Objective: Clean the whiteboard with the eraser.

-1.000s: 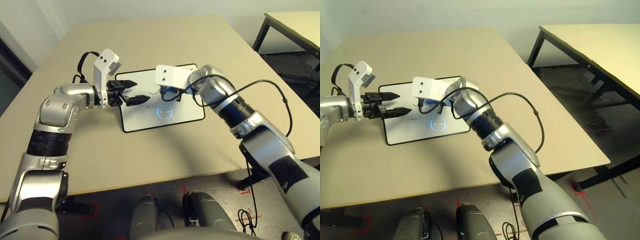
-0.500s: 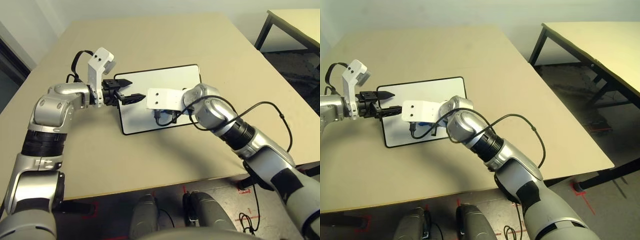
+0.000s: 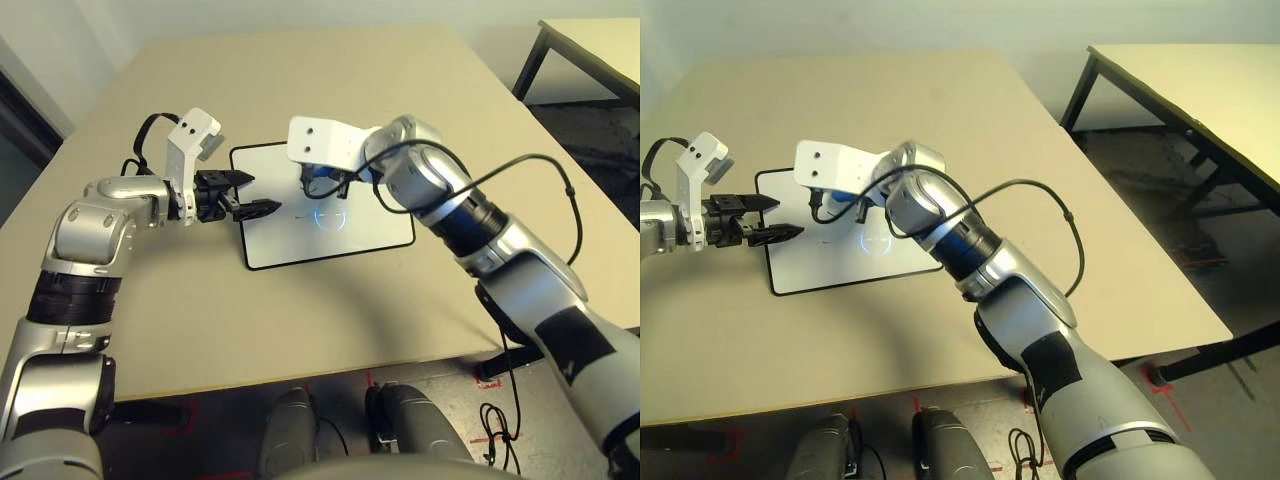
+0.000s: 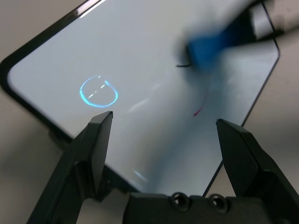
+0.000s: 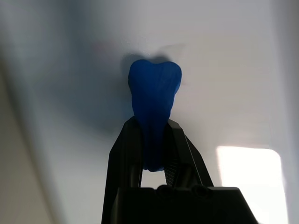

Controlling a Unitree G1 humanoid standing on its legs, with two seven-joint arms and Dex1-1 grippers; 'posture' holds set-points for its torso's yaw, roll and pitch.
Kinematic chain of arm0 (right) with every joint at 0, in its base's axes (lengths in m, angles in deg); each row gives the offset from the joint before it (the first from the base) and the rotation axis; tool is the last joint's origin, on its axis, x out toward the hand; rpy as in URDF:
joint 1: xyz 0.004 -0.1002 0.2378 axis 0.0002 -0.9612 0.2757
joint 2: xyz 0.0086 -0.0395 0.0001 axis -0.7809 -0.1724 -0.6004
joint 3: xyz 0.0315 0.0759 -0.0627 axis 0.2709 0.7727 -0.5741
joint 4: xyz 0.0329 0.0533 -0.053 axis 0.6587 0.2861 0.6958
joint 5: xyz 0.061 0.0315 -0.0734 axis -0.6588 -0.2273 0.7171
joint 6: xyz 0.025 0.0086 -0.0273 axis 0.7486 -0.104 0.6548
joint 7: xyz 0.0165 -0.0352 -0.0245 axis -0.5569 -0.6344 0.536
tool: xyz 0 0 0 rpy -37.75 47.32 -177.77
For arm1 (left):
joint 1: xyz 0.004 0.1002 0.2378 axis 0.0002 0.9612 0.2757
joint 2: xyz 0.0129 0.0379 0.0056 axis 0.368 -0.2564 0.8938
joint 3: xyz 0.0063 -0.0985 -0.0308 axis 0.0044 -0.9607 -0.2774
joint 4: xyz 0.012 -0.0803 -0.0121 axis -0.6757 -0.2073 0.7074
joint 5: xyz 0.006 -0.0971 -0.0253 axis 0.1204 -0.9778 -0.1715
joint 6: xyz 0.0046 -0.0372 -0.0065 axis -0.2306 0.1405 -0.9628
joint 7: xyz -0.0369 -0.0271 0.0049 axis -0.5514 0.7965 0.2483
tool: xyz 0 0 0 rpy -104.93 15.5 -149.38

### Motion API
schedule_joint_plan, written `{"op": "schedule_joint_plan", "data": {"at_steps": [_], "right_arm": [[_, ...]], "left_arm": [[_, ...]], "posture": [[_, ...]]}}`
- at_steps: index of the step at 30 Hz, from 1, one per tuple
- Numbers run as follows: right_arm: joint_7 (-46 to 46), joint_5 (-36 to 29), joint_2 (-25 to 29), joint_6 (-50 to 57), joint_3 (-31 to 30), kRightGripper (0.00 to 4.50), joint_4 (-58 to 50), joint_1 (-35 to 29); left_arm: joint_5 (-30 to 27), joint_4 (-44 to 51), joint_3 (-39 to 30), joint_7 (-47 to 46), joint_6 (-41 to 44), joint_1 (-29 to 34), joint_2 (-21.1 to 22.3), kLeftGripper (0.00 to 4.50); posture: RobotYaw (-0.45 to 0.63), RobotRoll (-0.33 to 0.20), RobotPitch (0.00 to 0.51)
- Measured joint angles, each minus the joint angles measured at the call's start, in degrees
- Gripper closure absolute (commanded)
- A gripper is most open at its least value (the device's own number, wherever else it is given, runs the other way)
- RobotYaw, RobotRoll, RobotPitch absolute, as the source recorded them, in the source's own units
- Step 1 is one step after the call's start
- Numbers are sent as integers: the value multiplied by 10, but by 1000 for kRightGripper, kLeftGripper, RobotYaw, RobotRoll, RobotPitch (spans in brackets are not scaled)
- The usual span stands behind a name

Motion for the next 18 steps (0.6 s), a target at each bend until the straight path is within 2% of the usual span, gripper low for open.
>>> {"op": "schedule_joint_plan", "data": {"at_steps": [5,9,14,18], "right_arm": [[3,0,1,8,-15,3910,-3,1],[-18,-7,-19,-38,-3,3910,74,35],[-67,-12,-35,-117,44,3911,193,93],[-79,-12,-38,-160,55,3911,230,100]], "left_arm": [[-2,14,0,0,5,0,0,0],[-2,15,0,0,7,0,0,0],[-3,17,0,0,9,1,-1,0],[-8,18,0,-1,12,2,-1,0]], "posture": [[8,0,102],[8,0,103],[11,0,105],[9,0,105]]}}
